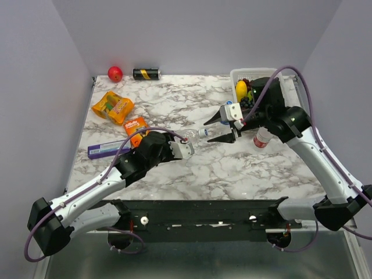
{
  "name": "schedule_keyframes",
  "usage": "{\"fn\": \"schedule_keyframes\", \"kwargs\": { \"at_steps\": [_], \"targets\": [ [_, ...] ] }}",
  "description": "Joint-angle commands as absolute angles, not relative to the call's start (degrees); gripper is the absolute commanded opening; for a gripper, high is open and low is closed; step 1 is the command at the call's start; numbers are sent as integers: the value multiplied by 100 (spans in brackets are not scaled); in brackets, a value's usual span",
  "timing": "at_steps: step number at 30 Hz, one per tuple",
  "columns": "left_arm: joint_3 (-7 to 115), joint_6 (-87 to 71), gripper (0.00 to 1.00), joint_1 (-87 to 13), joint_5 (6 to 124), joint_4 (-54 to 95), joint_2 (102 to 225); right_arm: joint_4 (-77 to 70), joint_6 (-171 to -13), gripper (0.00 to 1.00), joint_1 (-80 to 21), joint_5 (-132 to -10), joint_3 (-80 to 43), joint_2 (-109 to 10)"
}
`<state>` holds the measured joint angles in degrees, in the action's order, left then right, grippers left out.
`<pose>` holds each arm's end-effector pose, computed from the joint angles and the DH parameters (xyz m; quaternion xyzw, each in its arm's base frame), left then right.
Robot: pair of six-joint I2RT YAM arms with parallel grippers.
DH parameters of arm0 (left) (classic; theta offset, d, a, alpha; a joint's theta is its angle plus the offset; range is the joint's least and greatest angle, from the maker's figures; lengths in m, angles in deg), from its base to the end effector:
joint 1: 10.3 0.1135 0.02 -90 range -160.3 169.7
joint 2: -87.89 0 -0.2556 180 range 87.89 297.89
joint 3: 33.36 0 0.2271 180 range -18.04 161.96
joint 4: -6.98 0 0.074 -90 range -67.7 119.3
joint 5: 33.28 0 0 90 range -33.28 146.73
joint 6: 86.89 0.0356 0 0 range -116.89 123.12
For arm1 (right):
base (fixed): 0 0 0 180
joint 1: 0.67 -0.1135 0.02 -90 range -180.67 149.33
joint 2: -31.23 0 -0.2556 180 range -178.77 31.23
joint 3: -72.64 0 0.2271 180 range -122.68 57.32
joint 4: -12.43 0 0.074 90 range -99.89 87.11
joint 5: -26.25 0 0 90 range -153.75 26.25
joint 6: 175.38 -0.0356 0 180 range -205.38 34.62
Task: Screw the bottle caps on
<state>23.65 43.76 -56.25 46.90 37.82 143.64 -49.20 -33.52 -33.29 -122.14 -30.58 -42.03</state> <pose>0.1421 -0.1381 0.2759 0.5592 0.6562 0.0507 0.5042 0.1706 0.1452 0.4230 -0.6884 0.4046 0.3489 0.4906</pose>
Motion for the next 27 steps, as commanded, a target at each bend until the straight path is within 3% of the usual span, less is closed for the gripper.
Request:
{"fn": "schedule_keyframes", "kwargs": {
  "at_steps": [1,17,27],
  "targets": [
    [2678,4056,0,-5557,5154,3891,14353,-5150,-2262,61,-3504,-11719,-2873,-4462],
    [2695,3950,0,-5416,5365,3812,14230,-5018,-2359,50,-3548,-11121,-2741,-4700],
    [2740,4012,0,-5398,5567,3891,14221,-4833,-2421,56,-3548,-11103,-2758,-4814]
  ]
}}
